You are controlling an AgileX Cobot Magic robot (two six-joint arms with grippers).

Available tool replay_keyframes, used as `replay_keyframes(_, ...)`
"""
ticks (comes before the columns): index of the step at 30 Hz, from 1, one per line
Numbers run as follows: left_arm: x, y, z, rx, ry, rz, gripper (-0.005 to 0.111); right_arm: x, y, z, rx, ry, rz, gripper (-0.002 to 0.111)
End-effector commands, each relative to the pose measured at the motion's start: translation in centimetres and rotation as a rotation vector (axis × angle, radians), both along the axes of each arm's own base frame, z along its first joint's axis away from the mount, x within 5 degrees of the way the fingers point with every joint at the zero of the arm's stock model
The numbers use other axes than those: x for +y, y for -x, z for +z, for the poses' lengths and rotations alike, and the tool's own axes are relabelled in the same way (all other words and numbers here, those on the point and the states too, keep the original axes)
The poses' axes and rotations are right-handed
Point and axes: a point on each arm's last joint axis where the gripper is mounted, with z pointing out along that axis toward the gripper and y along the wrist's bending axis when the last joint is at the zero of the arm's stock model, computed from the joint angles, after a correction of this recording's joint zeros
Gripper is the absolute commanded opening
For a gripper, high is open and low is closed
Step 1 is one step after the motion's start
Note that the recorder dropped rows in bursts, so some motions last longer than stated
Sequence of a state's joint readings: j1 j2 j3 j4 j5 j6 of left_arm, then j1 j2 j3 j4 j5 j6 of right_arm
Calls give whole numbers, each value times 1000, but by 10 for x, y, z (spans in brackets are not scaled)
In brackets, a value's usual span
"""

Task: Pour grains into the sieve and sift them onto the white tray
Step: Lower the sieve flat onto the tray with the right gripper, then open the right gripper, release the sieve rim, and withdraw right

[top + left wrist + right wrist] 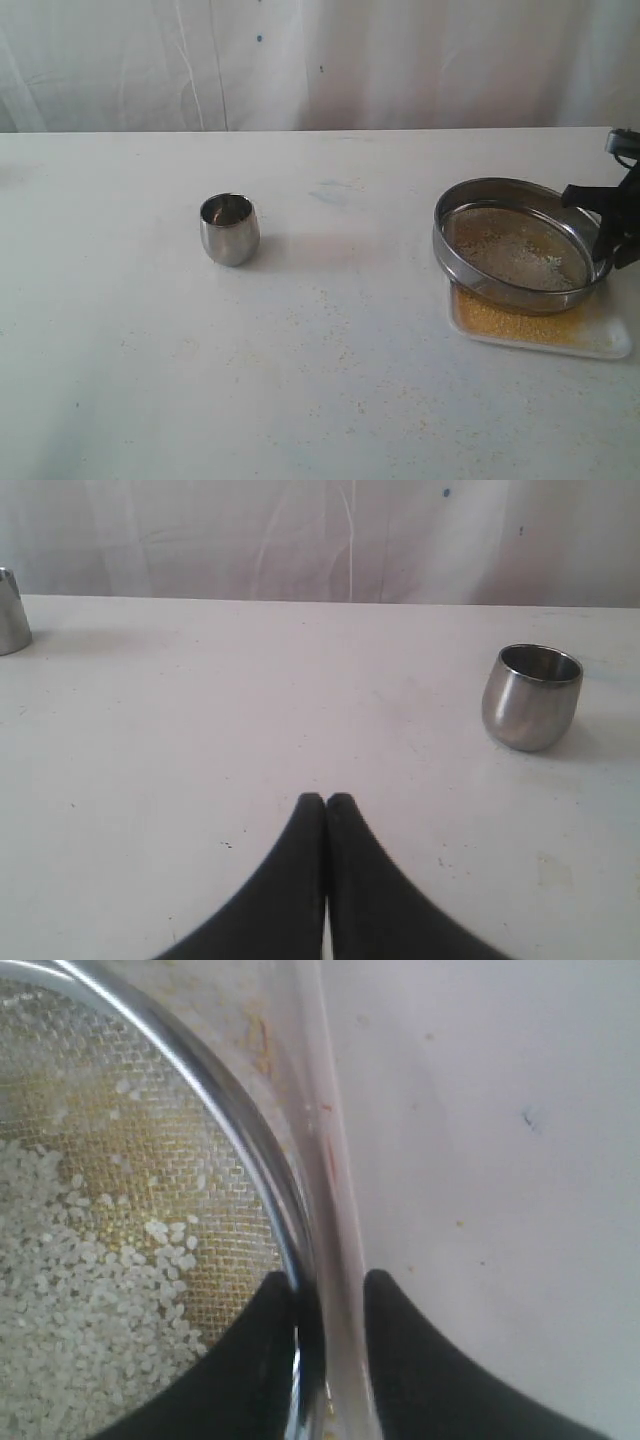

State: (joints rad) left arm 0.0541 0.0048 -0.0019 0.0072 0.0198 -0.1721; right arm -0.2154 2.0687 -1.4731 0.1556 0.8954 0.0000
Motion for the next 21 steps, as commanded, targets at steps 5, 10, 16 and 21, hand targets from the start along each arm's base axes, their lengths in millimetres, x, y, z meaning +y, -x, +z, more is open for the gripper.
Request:
replay_keyframes(5, 0, 0, 0, -5, 7, -7, 0, -2, -2, -6, 5, -1, -6, 43)
replay_keyframes(10, 0, 0, 0, -5, 7, -7, 0, 0, -1, 1, -9, -24, -19, 43)
replay_keyframes(16, 0, 0, 0, -5, 7, -7, 0, 6, 8, 52, -37, -67, -12, 43)
replay_keyframes(21, 0, 0, 0, -5, 7, -7, 0, 13, 30, 102, -74, -72, 9, 43)
